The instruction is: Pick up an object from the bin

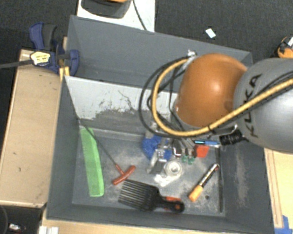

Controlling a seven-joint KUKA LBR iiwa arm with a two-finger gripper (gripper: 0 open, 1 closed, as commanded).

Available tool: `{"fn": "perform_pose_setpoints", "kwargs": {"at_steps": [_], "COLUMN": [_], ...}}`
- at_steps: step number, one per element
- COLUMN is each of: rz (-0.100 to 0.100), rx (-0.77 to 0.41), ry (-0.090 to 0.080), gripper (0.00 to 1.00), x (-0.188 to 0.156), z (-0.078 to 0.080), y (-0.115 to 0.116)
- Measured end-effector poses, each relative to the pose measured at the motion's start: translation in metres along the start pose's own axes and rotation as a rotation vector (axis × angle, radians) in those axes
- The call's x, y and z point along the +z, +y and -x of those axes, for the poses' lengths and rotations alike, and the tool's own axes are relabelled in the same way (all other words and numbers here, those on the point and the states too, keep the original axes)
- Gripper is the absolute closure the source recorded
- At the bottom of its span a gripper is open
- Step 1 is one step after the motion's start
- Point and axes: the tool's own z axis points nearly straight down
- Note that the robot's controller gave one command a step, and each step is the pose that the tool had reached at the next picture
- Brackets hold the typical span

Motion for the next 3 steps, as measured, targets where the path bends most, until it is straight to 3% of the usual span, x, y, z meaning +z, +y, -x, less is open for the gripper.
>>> {"fn": "perform_pose_setpoints", "kwargs": {"at_steps": [1,2,3], "rz": [0.001,0.003,0.003], "rx": [0.003,0.108,0.208], "ry": [-0.007,-0.01,-0.008], "gripper": [0.0,0.0,0.0], "x": [-0.003,0.066,0.061], "z": [0.002,-0.011,-0.062], "y": [-0.001,0.028,0.054]}}
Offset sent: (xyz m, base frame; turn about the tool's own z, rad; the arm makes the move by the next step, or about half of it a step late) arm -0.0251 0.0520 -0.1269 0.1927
